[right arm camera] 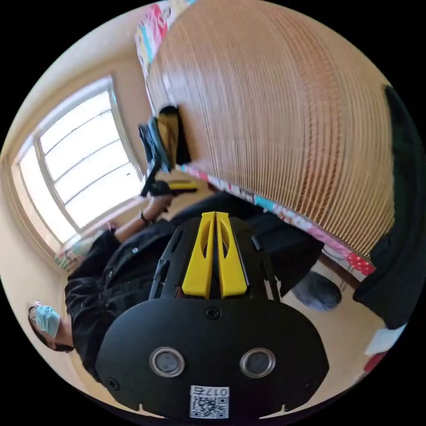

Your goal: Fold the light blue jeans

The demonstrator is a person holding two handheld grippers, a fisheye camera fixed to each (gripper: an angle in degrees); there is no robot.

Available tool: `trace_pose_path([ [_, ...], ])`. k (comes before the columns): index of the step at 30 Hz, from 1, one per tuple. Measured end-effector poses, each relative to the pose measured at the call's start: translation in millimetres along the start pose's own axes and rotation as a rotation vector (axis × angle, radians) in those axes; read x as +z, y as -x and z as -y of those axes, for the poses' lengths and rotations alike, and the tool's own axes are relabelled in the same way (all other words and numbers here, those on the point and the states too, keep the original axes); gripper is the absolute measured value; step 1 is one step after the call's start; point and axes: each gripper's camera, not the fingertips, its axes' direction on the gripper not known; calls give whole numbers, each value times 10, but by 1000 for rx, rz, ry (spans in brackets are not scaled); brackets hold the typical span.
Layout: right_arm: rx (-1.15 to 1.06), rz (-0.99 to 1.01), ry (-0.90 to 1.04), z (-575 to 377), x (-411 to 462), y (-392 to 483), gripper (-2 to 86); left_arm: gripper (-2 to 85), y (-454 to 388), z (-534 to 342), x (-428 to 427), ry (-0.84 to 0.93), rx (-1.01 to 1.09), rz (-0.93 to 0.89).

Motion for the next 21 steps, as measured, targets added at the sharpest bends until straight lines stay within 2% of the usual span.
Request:
trace_pose_path([
  [1, 43, -220, 126, 198, 252, 229, 4, -7, 276, -357, -108, -120, -16, -57],
  [3, 94, -504, 238, 408, 568, 518, 4, -3, 619, -896, -327, -324, -46, -77],
  [5, 111, -642, 268, 557, 799, 767, 3, 14, 1024, -1626, -675, -614, -155, -21],
  [8, 69, -638, 223, 743, 1084, 1154, 3, 78, 1572, -2425, -991, -912, -394, -19],
  [11, 40, -597, 197, 840, 1357, 1413, 4, 122, 2110, -2871, -1009, -1069, -558, -116],
  [12, 38, -592, 199, 851, 1465, 1485, 4, 124, 2210, -2880, -984, -1066, -564, -134],
  [15, 54, -587, 158, 748, 1626, 1607, 5, 134, 2617, -2588, -796, -892, -485, -178],
  [17, 71, -561, 78, 580, 1647, 1628, 5, 133, 2849, -2156, -555, -642, -358, -211],
  [21, 112, -382, -143, -77, 1712, 1483, 5, 63, 2993, -2026, -444, -592, -324, -258],
])
